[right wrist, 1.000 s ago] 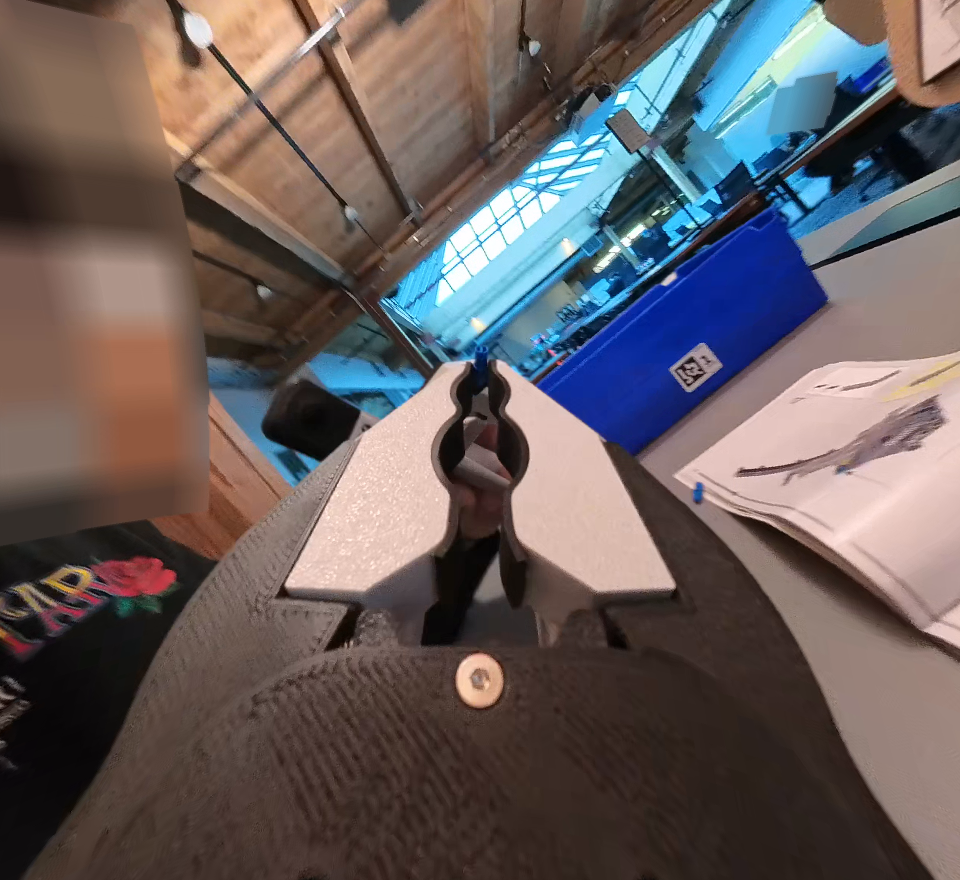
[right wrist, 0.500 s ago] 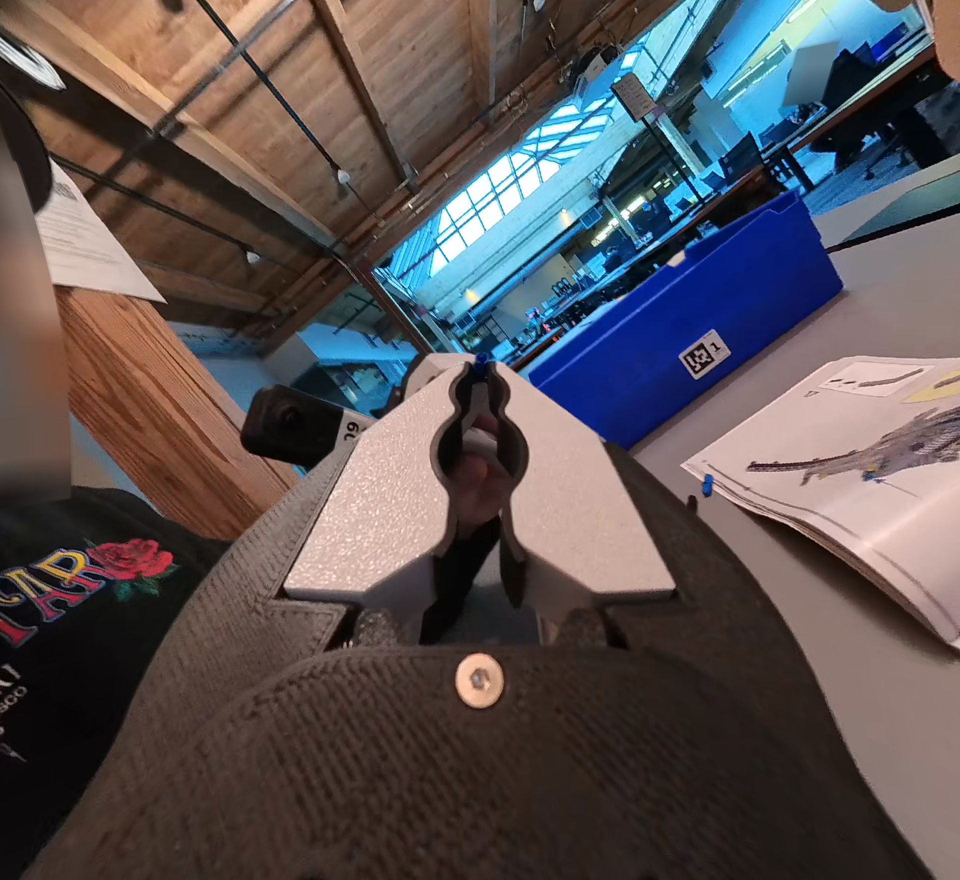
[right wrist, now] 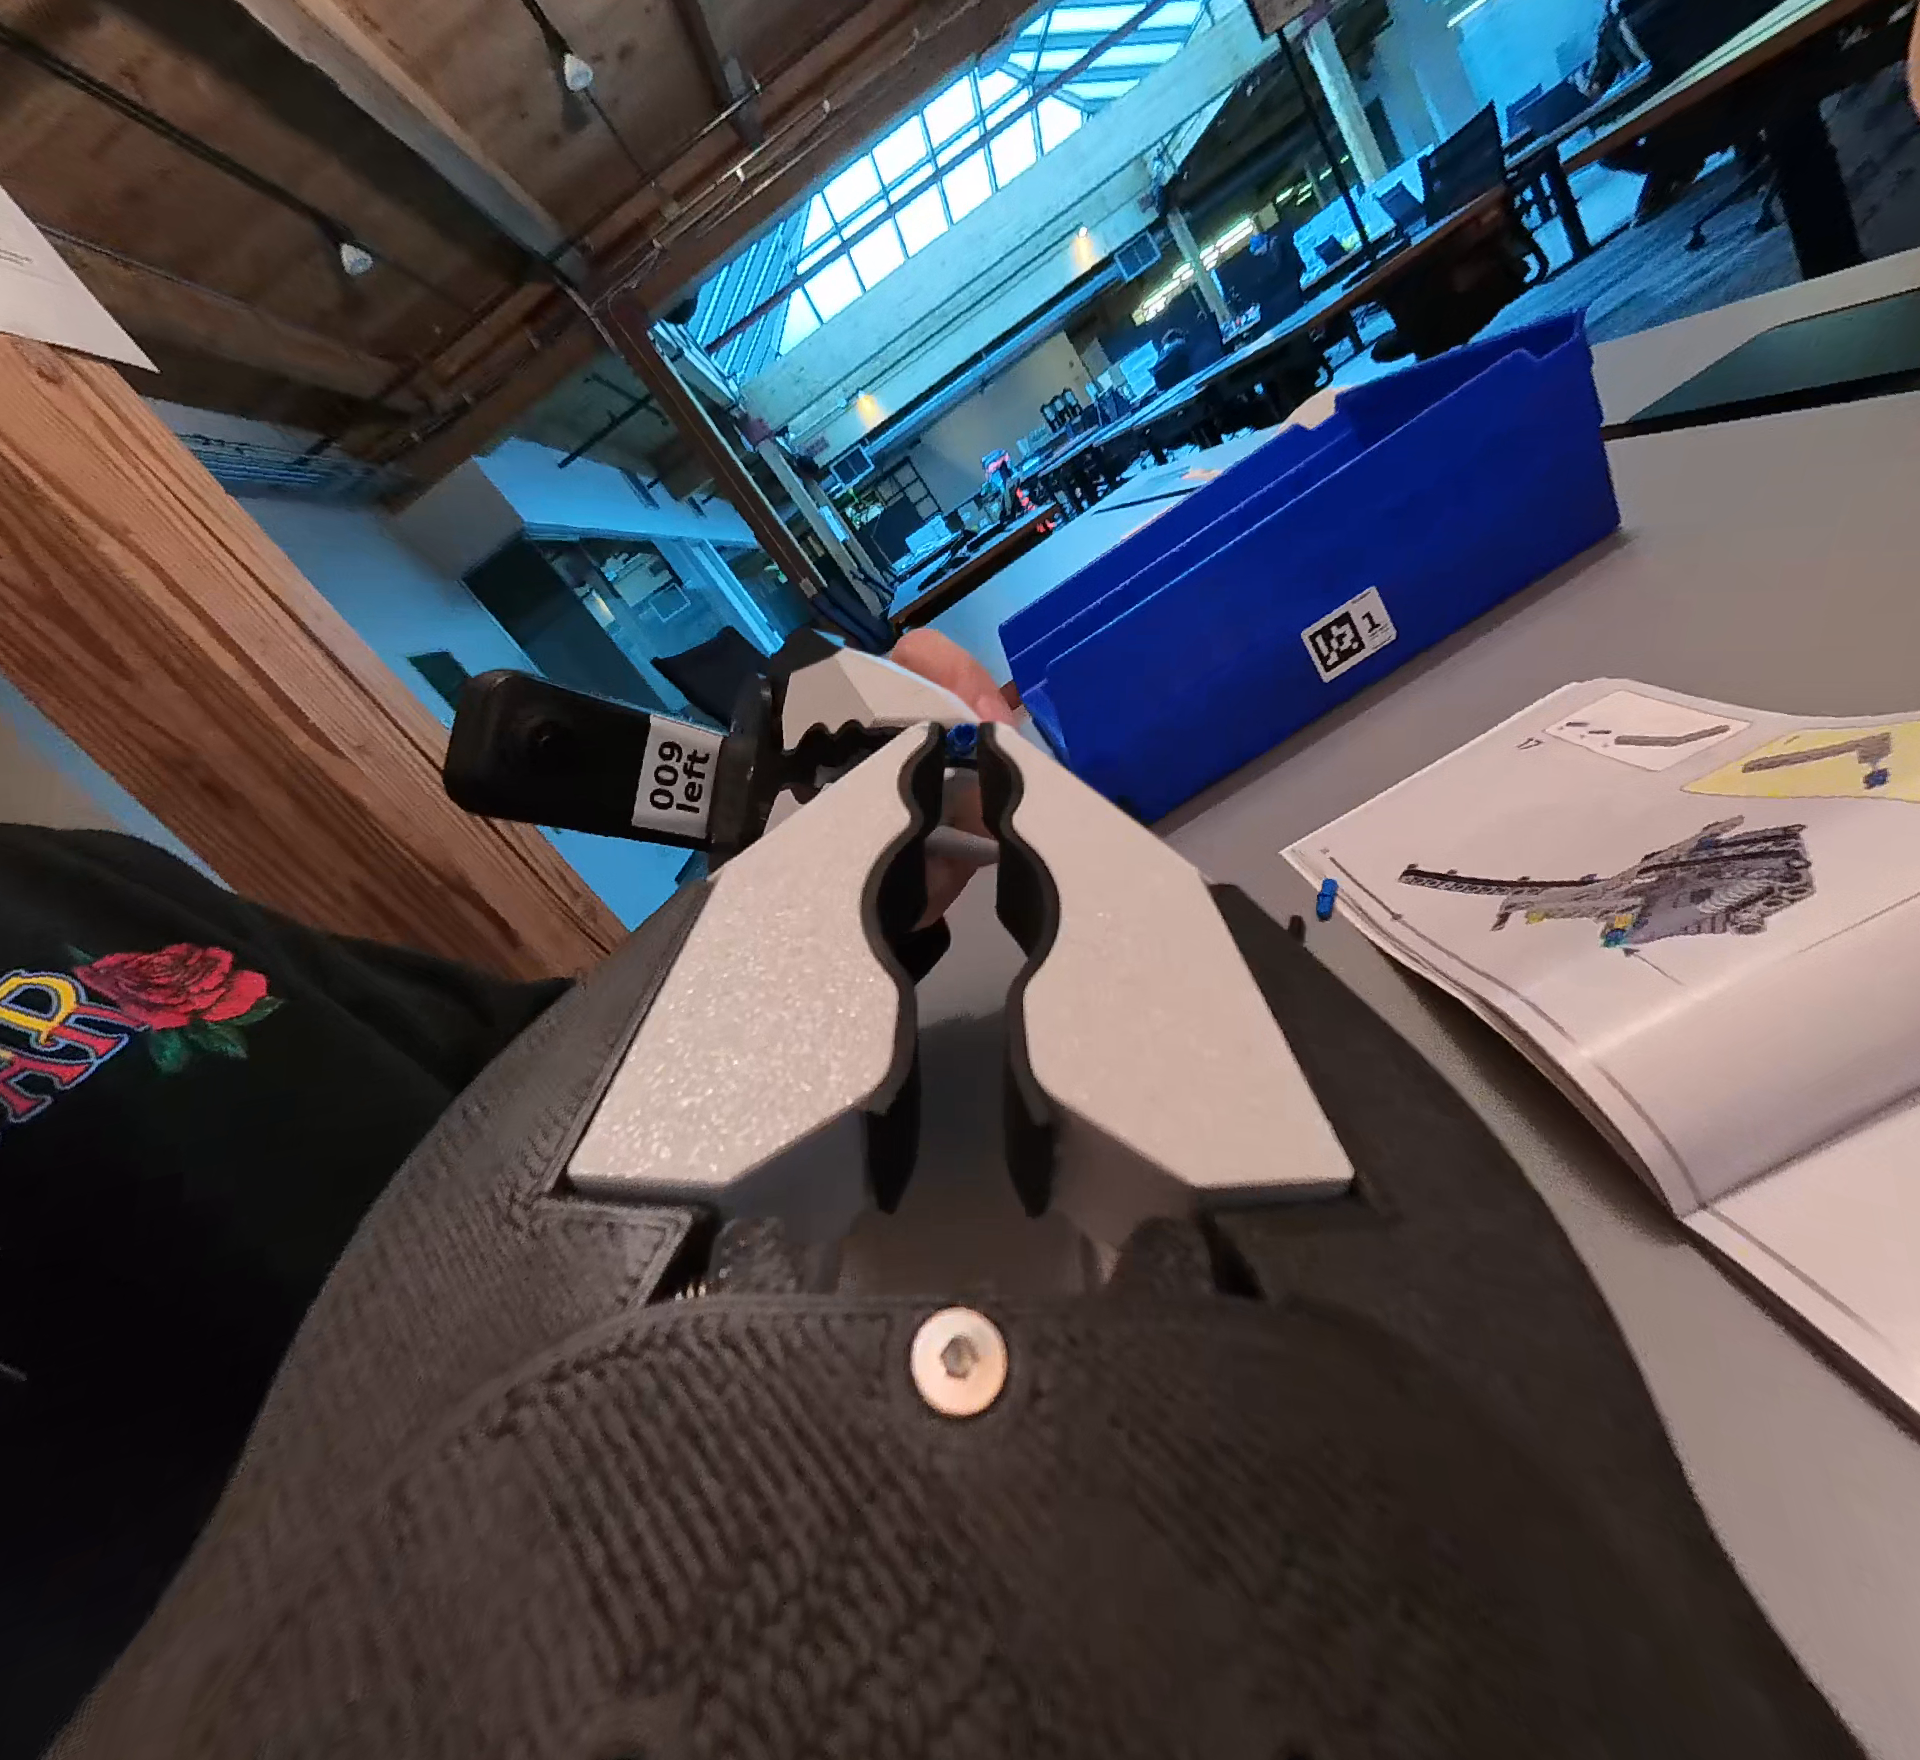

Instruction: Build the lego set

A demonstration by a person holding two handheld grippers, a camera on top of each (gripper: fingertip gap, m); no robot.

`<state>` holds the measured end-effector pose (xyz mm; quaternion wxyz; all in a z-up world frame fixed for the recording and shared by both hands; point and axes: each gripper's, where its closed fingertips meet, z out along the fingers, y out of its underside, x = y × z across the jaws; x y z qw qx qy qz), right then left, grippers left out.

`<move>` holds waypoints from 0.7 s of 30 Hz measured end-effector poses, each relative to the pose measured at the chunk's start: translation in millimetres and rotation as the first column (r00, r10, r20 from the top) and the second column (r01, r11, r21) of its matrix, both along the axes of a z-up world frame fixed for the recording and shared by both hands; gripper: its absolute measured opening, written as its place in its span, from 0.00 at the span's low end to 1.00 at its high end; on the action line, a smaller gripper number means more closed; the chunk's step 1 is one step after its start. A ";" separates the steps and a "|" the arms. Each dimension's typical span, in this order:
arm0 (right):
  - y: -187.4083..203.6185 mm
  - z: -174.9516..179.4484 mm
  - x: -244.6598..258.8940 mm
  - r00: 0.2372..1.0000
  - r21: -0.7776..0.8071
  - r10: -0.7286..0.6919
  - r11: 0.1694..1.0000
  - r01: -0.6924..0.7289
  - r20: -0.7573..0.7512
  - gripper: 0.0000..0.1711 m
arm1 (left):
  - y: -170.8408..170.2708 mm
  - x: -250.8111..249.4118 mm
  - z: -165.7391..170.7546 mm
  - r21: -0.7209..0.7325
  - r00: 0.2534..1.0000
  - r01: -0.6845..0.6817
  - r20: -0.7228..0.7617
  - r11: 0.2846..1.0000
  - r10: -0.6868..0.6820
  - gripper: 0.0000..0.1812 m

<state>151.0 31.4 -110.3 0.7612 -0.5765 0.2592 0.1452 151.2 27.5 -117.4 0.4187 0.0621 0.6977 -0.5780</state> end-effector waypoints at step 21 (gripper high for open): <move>-4.1 -56.0 4.5 0.956 -0.582 0.105 0.810 0.077 0.273 0.01 | 9.6 12.0 -62.0 0.208 0.958 0.049 -0.286 0.977 0.013 0.07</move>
